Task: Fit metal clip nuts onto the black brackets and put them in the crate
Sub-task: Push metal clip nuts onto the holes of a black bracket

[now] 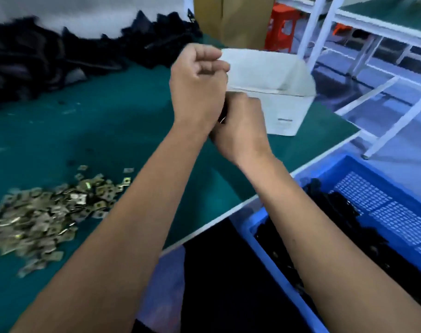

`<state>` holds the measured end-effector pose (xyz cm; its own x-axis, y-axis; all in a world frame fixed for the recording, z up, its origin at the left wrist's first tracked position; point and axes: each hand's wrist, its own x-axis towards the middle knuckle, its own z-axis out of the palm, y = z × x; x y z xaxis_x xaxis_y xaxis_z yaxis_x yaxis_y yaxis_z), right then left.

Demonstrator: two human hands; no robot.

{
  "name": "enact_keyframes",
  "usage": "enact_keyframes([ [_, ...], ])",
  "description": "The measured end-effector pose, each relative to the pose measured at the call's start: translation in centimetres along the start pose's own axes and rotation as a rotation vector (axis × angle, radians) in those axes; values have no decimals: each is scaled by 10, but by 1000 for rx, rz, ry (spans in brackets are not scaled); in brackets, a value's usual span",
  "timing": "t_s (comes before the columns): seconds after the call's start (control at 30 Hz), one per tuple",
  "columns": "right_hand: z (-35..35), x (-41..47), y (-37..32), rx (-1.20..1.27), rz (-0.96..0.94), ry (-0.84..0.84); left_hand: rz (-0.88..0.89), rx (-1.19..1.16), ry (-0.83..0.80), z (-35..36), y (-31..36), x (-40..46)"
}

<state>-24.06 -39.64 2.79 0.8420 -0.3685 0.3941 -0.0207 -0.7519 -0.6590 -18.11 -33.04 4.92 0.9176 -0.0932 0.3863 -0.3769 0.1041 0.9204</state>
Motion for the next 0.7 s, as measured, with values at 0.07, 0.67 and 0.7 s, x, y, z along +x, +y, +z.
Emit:
enact_keyframes([
  [0.07,44,9,-34,12,-55,-122,-19,115,120,-61,-10,16],
  [0.67,306,82,-214,303,-140,-630,-472,595,640,-374,-62,92],
  [0.7,312,87,-219,341,-132,-613,-460,554,661,-377,-62,97],
])
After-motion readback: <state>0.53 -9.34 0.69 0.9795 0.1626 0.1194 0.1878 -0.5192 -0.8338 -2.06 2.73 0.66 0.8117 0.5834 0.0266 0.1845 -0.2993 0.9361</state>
